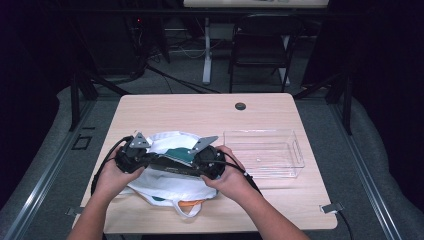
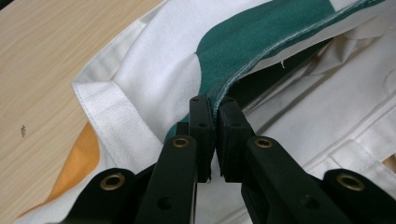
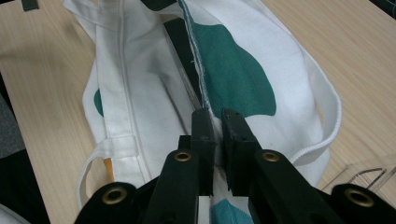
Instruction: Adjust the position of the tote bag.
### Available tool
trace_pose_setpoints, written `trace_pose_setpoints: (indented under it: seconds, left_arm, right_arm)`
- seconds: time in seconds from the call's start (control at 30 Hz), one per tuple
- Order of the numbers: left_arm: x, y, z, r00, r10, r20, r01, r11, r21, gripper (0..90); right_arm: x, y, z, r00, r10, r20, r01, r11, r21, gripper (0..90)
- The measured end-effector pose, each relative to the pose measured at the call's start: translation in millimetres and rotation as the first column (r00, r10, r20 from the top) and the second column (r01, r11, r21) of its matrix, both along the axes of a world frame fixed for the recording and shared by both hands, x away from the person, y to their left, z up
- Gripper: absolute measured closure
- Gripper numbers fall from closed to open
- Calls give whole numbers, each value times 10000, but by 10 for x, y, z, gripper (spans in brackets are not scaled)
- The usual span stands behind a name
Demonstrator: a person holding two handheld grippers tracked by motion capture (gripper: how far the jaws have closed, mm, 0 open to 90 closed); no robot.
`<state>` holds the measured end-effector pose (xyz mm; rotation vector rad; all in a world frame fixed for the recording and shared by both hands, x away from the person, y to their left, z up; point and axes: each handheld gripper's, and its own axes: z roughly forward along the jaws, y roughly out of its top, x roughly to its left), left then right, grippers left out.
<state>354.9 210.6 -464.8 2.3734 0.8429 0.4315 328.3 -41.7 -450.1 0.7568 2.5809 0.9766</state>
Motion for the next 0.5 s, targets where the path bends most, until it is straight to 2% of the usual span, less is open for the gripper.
trace_pose_setpoints:
  seconds: [0.07, 0.2, 0.5]
  left_arm:
    - [15, -18, 32, 10000, -18, 44, 18, 10000, 84, 865]
    - [59, -56, 103, 10000, -32, 74, 30, 9997, 259, 869]
    - [154, -111, 167, 10000, -74, 53, 71, 9989, 463, 871]
  right_arm:
    - [10, -12, 15, 10000, 6, -18, -6, 10000, -96, 841]
    - [28, -22, 26, 9999, -118, 1, 118, 9999, 48, 841]
    - [76, -27, 60, 9996, -214, 176, 217, 9996, -160, 841]
